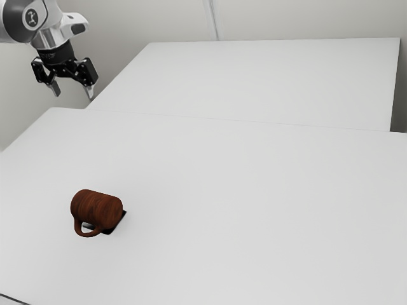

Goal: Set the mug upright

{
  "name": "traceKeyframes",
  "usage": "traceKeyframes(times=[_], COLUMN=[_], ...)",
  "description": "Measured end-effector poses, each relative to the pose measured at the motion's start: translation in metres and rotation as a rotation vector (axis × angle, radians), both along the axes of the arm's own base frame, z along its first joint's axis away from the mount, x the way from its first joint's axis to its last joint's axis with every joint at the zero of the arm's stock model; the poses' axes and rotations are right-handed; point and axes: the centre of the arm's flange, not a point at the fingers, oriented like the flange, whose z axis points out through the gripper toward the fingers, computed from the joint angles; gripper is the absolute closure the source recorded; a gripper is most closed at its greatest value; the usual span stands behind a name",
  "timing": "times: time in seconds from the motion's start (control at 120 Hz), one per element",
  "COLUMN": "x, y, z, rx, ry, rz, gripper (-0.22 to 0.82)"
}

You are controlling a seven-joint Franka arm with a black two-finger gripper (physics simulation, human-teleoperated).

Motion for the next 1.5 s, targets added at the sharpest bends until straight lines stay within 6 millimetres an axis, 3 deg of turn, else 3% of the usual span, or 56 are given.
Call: traceKeyframes(times=[0.233, 0.342, 0.408, 0.533, 0.642, 0.7, 0.825, 0.892, 1.317, 1.5], x=[-0.002, -0.005, -0.012, -0.031, -0.044, -0.048, -0.03, -0.028, -0.04, -0.041], y=[0.004, 0.021, 0.045, 0.114, 0.173, 0.193, 0.189, 0.198, 0.253, 0.258], z=[-0.004, -0.014, -0.03, -0.065, -0.107, -0.128, -0.173, -0.197, -0.3, -0.336], rx=[-0.002, -0.031, -0.095, -0.204, -0.309, -0.36, -0.456, -0.512, -0.756, -0.87], ry=[0.007, 0.023, 0.044, 0.087, 0.136, 0.156, 0.206, 0.222, 0.188, 0.127], rz=[0.007, 0.041, 0.1, 0.251, 0.362, 0.391, 0.339, 0.329, 0.236, 0.203], gripper=[0.0, 0.0, 0.0, 0.0, 0.0, 0.0, 0.0, 0.0, 0.0, 0.0])
